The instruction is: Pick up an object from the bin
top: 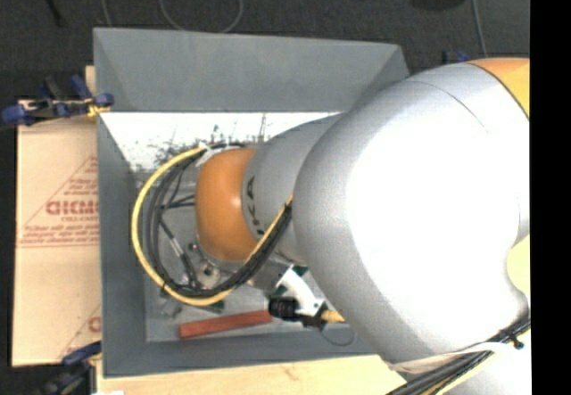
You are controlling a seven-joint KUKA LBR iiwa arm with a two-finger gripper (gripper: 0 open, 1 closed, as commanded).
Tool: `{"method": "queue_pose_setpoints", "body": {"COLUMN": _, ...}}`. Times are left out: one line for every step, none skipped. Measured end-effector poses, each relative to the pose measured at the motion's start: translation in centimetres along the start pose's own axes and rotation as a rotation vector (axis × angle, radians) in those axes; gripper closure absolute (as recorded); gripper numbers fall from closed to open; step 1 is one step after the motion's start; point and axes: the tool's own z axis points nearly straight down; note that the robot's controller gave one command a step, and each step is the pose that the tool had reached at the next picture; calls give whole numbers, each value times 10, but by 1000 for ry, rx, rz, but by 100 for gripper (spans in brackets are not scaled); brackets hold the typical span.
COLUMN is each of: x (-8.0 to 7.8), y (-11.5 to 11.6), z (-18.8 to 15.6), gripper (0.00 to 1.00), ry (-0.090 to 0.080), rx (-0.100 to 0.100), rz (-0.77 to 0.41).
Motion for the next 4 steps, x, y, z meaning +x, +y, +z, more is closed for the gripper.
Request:
{"method": "queue_pose_setpoints", "body": {"x": 0, "y": 0, "z": 0, "gripper": 0, "ry": 1, "rx": -1, "rz": -1}}
{"method": "queue_pose_setpoints", "body": {"x": -1, "y": 0, "z": -1, "gripper": 100, "ry": -1, "rx": -2, "rz": 2}}
{"method": "queue_pose_setpoints", "body": {"x": -3, "y": 0, "z": -27, "gripper": 100, "ry": -2, "rx": -5, "rz": 2}}
{"method": "queue_pose_setpoints", "body": {"x": -4, "y": 0, "z": -30, "gripper": 100, "ry": -3, "rx": -5, "rz": 3}}
